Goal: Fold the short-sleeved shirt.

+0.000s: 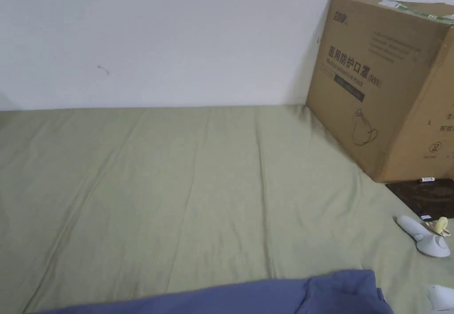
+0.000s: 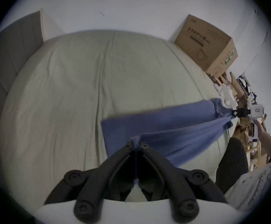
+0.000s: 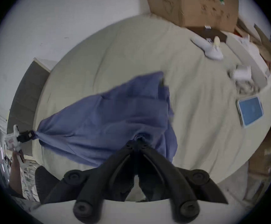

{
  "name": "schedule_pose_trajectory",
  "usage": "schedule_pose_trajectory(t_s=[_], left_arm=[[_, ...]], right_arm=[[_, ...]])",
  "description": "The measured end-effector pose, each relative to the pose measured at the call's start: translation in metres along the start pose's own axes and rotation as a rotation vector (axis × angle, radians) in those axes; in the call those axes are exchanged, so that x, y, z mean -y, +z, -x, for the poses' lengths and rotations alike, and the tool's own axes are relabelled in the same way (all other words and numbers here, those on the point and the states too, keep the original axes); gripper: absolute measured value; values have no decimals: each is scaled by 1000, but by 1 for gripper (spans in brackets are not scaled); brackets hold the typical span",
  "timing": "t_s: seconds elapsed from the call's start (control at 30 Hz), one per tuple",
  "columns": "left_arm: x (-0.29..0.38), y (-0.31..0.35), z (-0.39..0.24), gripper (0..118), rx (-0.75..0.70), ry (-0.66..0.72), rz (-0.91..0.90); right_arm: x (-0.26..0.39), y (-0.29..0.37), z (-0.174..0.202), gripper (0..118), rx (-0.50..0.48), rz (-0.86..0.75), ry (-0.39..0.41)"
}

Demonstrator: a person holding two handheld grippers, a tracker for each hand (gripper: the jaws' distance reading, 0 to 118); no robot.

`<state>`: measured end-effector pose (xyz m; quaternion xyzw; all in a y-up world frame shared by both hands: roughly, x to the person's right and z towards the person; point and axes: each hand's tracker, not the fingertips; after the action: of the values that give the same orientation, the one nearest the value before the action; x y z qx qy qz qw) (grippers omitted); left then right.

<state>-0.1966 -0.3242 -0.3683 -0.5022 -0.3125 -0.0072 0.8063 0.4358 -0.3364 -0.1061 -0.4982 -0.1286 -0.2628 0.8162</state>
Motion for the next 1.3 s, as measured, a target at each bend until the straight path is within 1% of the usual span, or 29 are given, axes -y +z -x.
schedule_pose_trajectory(t_s=[0.03,0.07,0.1,0.13,0.17,0.2,0.23,0.27,0.3,0.37,0.43,0.5,0.53,0.6,0.63,0.67,0.7,0.73,0.77,0.8,0.83,0.87,0.9,0.93,1.03,1.13,1.23,1.27,1.3], left_arm=[[4,2,1,15,2,21,-2],[7,5,0,37,-22,36,-16],[9,8,0,69,-71,48,-36],[10,12,0,98,-76,55,-54],[10,20,1,102,-70,73,-88],[9,27,2,101,-55,106,-126],[8,32,3,101,-48,172,-135],[3,34,3,101,-44,228,-138],[2,38,2,101,-4,248,-172],[1,48,-7,101,57,230,-255],[-4,57,-23,103,53,215,-289],[-9,65,-40,104,51,171,-334],[-12,70,-52,105,43,144,-354],[-18,78,-75,105,1,83,-385],[-20,81,-87,104,-36,44,-404],[-21,84,-100,100,-85,-2,-423],[-22,85,-111,88,-124,-28,-430],[-21,83,-116,47,-143,-46,-422],[-21,83,-123,23,-136,-63,-420],[-21,80,-129,12,-105,-63,-416],[-20,75,-135,12,-87,-71,-406],[-17,73,-139,0,-90,-71,-412],[-17,71,-138,0,-38,-66,-406],[-17,69,-137,0,-16,-57,-389],[-23,62,-115,0,-42,-38,-368],[-29,55,-61,0,-19,122,-265],[-21,39,9,2,68,265,-202],[-16,30,29,5,106,328,-179],[-9,23,48,13,138,396,-172]], right_arm=[[0,-2,-1,19,4,2,-17],[0,-1,-1,48,47,-9,-37],[2,-1,2,84,89,-4,-43],[2,1,3,111,120,0,-33],[1,6,6,113,112,-31,-25],[-2,8,8,113,127,-22,-20],[-4,9,13,113,130,-1,7],[-5,12,16,113,118,-14,11],[-6,16,20,113,92,-41,20],[-9,27,35,113,17,-106,31],[-11,40,52,113,-17,-196,40],[-11,52,69,113,-86,-272,78],[-13,57,79,113,-103,-302,102],[-16,64,98,113,-85,-330,161],[-16,67,108,113,-79,-333,185],[-16,69,117,110,-98,-328,199],[-15,72,125,101,-107,-338,213],[-12,75,135,64,-111,-377,235],[-8,77,144,20,-105,-438,247],[-6,79,150,20,-101,-483,245],[-6,77,156,7,-89,-491,247],[-4,75,160,0,-92,-493,231],[-5,74,163,0,-124,-491,215],[-6,72,166,0,-171,-476,206],[-7,68,172,0,-162,-457,222],[-6,66,176,0,-129,-423,261],[-6,62,173,0,-127,-385,254],[-7,59,172,0,-123,-369,243],[-8,56,169,0,-119,-357,234]])
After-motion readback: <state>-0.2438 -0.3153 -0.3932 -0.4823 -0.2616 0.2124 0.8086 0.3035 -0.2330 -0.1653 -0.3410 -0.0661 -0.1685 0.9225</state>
